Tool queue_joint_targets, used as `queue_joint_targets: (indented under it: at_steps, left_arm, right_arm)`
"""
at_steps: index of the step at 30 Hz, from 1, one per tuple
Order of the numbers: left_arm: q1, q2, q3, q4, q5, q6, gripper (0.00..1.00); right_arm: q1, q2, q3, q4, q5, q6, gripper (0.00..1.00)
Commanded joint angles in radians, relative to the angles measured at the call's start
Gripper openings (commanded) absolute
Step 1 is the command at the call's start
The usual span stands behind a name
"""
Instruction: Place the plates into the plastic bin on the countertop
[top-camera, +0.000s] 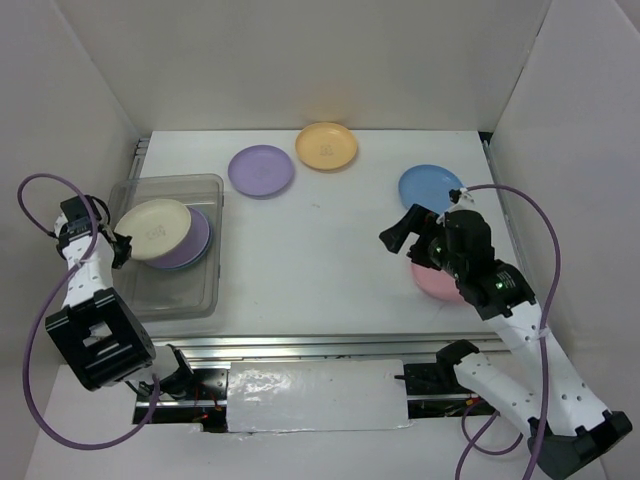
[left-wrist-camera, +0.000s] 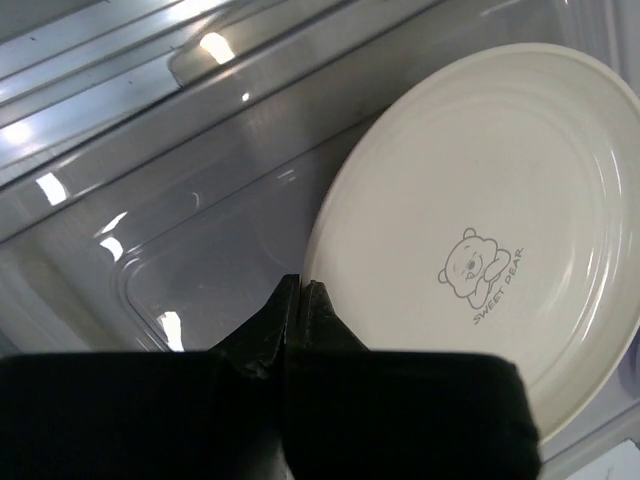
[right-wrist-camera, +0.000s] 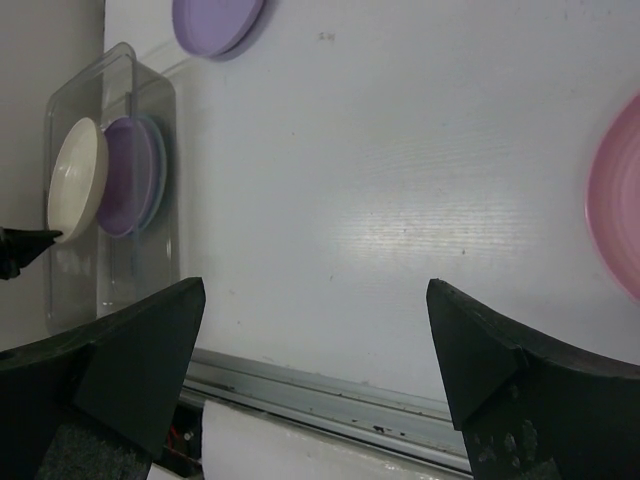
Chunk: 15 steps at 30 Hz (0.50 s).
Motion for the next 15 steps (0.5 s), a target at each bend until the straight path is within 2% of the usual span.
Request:
queue_joint_targets:
  at_steps: [1, 5, 6, 8, 9, 12, 15]
  left_arm:
    - [-0.014, -0.017, -0.013, 0.082, 0.067, -0.026, 0.0]
    - [-0.03, -0.019, -0.005, 0.086, 0.061, -0.018, 0.0]
    - [-0.03, -0.015, -0.002, 0.079, 0.055, -0.02, 0.14]
    - [-0.03, -0.007, 0.009, 0.048, 0.029, -0.027, 0.32]
    - [-0.03, -0.008, 0.006, 0.051, 0.037, -0.023, 0.55]
    - [-0.045, -0.042, 0.007, 0.053, 0.046, -0.015, 0.73]
    - [-0.088, -0.079, 0.024, 0.027, 0.034, 0.005, 0.84]
  right_arm:
    - [-0.027, -0.029, 0.032, -0.037, -0.035, -0.039, 1.0]
    - [-0.057, -0.044, 0.038, -0.046, -0.06, -0.056, 1.0]
    - [-0.061, -0.046, 0.038, -0.048, -0.067, -0.057, 1.0]
    - [-0.072, -0.054, 0.04, -0.046, -0.081, -0.06, 1.0]
    - [-0.075, -0.057, 0.04, -0.046, -0.084, -0.061, 1.0]
    - [-0.084, -0.06, 0.046, -0.049, -0.087, -0.067, 1.0]
    - [-0.107, -0.054, 0.045, -0.054, -0.086, -0.074, 1.0]
